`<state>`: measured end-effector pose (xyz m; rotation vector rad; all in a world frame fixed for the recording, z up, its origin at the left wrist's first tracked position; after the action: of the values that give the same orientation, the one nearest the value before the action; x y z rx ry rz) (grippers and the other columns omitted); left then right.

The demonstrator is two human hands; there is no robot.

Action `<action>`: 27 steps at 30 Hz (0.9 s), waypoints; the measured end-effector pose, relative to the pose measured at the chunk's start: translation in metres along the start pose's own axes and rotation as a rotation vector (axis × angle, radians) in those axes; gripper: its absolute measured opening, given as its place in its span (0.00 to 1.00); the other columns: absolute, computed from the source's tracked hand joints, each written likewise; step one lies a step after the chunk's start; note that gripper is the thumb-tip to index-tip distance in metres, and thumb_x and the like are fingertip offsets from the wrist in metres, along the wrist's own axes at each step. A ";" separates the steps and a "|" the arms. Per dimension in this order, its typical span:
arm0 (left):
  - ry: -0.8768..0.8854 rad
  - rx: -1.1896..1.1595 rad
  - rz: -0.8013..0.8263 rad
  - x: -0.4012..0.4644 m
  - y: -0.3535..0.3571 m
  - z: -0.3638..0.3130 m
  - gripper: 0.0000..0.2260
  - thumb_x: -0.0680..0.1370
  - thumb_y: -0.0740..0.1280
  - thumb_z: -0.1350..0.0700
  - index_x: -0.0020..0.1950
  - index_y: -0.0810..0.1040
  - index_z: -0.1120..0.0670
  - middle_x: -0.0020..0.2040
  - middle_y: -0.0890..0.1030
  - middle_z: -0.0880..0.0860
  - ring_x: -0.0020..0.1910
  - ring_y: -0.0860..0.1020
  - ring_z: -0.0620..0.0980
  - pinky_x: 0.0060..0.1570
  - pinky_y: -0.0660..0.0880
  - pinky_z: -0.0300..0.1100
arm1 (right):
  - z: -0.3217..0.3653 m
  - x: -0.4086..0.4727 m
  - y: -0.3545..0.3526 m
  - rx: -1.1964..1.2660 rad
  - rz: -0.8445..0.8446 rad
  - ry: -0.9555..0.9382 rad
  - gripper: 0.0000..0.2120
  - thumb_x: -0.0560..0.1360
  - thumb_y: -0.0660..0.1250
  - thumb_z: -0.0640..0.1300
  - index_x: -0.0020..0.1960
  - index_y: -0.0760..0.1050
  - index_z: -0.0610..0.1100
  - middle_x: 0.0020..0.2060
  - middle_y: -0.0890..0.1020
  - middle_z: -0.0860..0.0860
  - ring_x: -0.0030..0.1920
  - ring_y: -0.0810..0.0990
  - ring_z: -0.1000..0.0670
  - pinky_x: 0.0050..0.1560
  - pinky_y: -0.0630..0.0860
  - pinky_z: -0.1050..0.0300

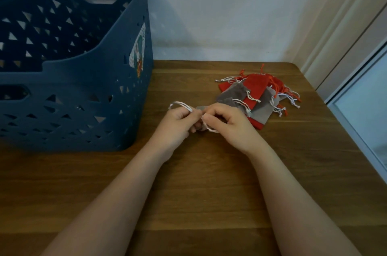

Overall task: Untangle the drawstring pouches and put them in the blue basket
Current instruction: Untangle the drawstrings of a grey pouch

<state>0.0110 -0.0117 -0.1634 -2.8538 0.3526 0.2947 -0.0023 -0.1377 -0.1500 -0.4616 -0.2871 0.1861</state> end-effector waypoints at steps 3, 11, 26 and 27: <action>-0.011 -0.009 -0.014 -0.001 -0.001 0.000 0.07 0.79 0.63 0.51 0.44 0.80 0.48 0.32 0.77 0.43 0.33 0.73 0.40 0.36 0.68 0.37 | -0.006 0.001 -0.002 0.089 -0.024 0.045 0.06 0.75 0.65 0.36 0.48 0.75 0.46 0.42 0.80 0.53 0.46 0.80 0.54 0.50 0.77 0.58; 0.077 0.058 0.054 -0.001 -0.001 -0.004 0.04 0.77 0.66 0.55 0.47 0.80 0.50 0.41 0.80 0.49 0.37 0.75 0.44 0.39 0.73 0.38 | -0.011 0.001 -0.005 -0.081 -0.034 0.099 0.05 0.74 0.67 0.39 0.46 0.77 0.48 0.41 0.80 0.53 0.42 0.79 0.56 0.46 0.77 0.59; 0.527 0.655 -0.253 -0.004 -0.007 -0.020 0.07 0.75 0.68 0.57 0.52 0.82 0.51 0.45 0.76 0.44 0.44 0.74 0.39 0.43 0.69 0.28 | -0.006 0.001 0.002 -0.103 -0.050 0.112 0.03 0.75 0.67 0.39 0.45 0.78 0.45 0.40 0.79 0.53 0.43 0.78 0.56 0.47 0.75 0.60; 0.540 0.641 -0.248 -0.005 -0.007 -0.021 0.07 0.75 0.69 0.57 0.52 0.82 0.51 0.45 0.77 0.44 0.43 0.74 0.39 0.43 0.69 0.28 | -0.007 0.001 0.001 -0.077 -0.052 0.124 0.04 0.75 0.66 0.40 0.44 0.78 0.45 0.40 0.79 0.53 0.42 0.78 0.57 0.46 0.75 0.61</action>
<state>0.0114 -0.0098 -0.1410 -2.2523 0.1422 -0.5491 0.0003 -0.1391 -0.1562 -0.5396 -0.1845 0.0956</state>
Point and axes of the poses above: each hand's wrist, its own x-axis towards the middle knuckle, its own y-axis out of the palm, z = x × y, the point moved 6 cm from there along x, towards the middle knuckle
